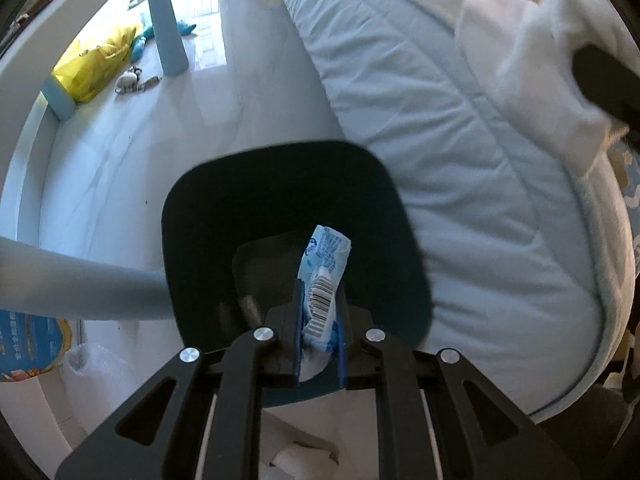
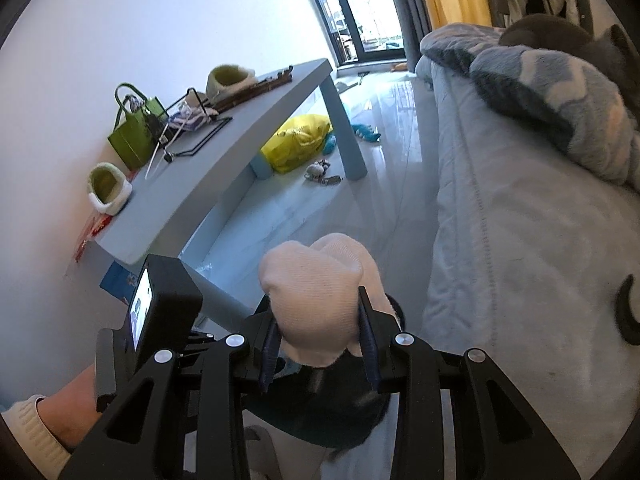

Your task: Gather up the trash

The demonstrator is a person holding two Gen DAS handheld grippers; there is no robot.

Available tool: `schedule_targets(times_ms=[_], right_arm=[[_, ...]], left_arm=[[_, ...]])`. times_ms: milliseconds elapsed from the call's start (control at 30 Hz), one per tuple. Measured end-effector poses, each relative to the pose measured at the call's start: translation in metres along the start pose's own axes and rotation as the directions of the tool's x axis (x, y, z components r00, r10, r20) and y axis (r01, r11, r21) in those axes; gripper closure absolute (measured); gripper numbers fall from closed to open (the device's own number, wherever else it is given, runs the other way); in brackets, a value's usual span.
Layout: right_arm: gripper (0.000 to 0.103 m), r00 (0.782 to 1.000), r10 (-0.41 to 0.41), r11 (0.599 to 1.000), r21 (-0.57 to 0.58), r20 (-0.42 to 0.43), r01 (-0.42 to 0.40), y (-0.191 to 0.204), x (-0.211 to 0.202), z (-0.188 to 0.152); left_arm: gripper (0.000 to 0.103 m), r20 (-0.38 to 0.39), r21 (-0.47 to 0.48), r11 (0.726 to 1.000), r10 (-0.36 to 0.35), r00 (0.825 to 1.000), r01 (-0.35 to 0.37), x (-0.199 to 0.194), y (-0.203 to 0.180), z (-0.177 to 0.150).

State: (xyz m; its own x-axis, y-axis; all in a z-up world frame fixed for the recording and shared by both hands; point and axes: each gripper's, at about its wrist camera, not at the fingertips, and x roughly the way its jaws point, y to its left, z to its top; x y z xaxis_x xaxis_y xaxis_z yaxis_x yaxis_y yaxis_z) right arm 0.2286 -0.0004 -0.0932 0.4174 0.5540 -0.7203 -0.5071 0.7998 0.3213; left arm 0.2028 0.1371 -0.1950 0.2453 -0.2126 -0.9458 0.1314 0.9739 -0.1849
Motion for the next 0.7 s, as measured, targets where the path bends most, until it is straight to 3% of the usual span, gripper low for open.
schedule_targets(times_ms=[233,367,567,700], right_arm=[[0.068,0.999,-0.010,1.000,-0.006,-0.046,0.010,0.012,0.029,-0.001],[0.068,0.998,-0.017,1.000,-0.006,-0.067,0.016,0.014,0.043,-0.002],[0.068,0.995,-0.031,1.000,-0.001,-0.094,0.031,0.013,0.061,-0.004],[0.068,0.993,-0.050,0.999,-0.012,-0.108,0.049,0.016,0.072,-0.005]], left_arm=[[0.086,-0.030,-0.018,1.000,-0.011,0.999,0.011,0.004,0.018,-0.007],[0.075,-0.023,-0.033,0.999,-0.020,1.000,0.020,0.001,0.024,-0.008],[0.046,0.036,-0.048,0.999,-0.011,0.999,0.013,-0.014,0.034,-0.007],[0.044,0.075,-0.046,0.999,0.015,0.997,-0.011,-0.026,0.041,-0.006]])
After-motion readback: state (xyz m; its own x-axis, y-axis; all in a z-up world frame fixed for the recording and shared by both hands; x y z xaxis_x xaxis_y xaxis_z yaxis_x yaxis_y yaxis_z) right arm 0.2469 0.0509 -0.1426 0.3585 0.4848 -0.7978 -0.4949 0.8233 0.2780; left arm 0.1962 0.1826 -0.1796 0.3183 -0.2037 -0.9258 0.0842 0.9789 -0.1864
